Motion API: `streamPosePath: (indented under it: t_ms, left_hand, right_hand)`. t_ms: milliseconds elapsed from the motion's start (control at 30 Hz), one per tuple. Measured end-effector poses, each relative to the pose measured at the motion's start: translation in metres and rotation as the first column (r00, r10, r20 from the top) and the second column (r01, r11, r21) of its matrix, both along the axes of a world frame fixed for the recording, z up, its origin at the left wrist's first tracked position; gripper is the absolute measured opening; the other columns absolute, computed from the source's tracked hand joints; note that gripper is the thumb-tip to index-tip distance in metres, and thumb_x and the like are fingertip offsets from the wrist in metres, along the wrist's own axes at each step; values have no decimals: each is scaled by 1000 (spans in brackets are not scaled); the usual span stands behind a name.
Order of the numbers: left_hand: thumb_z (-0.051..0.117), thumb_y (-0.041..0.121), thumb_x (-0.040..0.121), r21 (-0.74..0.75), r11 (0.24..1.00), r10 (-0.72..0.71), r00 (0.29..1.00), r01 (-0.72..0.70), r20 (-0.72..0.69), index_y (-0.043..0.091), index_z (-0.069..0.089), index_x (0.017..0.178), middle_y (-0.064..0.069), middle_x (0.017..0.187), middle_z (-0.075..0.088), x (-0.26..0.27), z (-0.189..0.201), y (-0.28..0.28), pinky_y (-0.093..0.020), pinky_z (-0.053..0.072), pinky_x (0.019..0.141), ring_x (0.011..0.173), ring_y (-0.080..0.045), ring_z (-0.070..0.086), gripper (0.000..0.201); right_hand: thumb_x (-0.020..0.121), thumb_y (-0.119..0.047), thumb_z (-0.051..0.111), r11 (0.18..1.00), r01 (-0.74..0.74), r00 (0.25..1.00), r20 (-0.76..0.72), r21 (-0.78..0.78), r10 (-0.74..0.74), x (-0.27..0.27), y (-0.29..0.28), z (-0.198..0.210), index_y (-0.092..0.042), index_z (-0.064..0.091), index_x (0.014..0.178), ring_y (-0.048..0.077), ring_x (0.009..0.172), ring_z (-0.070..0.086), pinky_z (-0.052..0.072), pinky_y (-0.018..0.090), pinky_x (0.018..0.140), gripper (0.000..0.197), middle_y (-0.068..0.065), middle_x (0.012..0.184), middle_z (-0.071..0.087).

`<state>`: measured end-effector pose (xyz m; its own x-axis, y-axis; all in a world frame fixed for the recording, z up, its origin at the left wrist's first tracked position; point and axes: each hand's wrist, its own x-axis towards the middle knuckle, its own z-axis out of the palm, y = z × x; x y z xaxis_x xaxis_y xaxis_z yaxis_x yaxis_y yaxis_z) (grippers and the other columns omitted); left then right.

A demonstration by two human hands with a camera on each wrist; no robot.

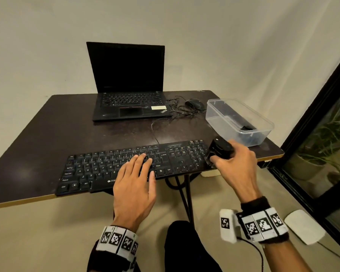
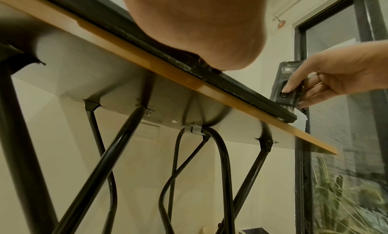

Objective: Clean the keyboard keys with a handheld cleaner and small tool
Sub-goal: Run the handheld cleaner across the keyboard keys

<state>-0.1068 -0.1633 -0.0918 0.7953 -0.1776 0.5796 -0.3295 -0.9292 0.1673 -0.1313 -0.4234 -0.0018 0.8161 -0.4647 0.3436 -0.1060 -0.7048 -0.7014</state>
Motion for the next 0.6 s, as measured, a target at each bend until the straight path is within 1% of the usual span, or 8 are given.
streamPosePath:
  t_ms: [67,167,233,300,367,433,533,600]
  left_hand:
    - [38,35,106,-3,1000,-2,1000,2,-1,13,65,140,-6,151,59,0,0,1,-47,39,120,144,-25,51,49]
    - [40,34,106,-3,1000,-5,1000,5,-2,12,65,140,-7,151,59,0,0,2,-48,39,119,144,-25,50,48]
    - [40,33,105,-3,1000,-17,1000,17,4,11,64,139,-8,151,59,0,1,3,-48,40,119,144,-26,51,47]
    - [39,33,105,9,1000,-26,1000,26,-2,11,64,140,-8,151,58,0,1,4,-49,40,119,144,-27,50,48]
    - [38,35,106,6,1000,-25,1000,26,-14,12,63,142,-6,152,57,0,1,4,-48,38,120,145,-25,49,49]
    - [39,36,107,0,1000,-15,1000,15,-23,13,63,143,-6,153,57,-1,0,4,-48,38,121,146,-24,48,49]
    - [39,37,107,-2,1000,-2,1000,2,-29,14,63,143,-6,153,57,0,0,2,-47,36,122,146,-24,48,49]
    - [39,37,107,-2,1000,-1,999,1,-36,14,63,143,-6,153,57,0,-1,2,-46,35,122,147,-24,47,49]
  right_hand:
    - [74,-24,86,998,-56,998,-6,23,56,1,20,-2,-24,72,88,16,76,70,60,40,78,20,-12,73,74]
    - [73,-27,83,973,-226,974,13,40,226,4,73,-8,-26,73,93,8,77,71,59,34,77,23,-16,76,75]
    - [72,-29,80,936,-350,936,42,23,349,6,105,-11,-26,71,92,6,76,71,59,34,75,22,-16,77,76]
    - [73,-29,79,916,-402,915,54,6,401,9,114,-13,-26,70,91,5,74,71,59,34,74,20,-15,76,75]
    - [73,-32,79,941,-339,940,43,-7,339,14,94,-14,-27,70,94,10,75,71,59,33,74,23,-12,76,75]
    - [73,-35,79,977,-212,977,19,-19,212,19,58,-15,-29,71,97,19,79,72,59,36,75,26,-9,77,75]
    - [77,-27,86,998,-69,997,21,9,68,26,3,-11,-25,75,98,21,87,73,58,35,80,24,-8,83,75]
    - [79,-23,84,1000,-10,1000,22,-7,10,30,-17,-7,-23,73,94,23,87,72,58,37,83,19,-6,82,74]
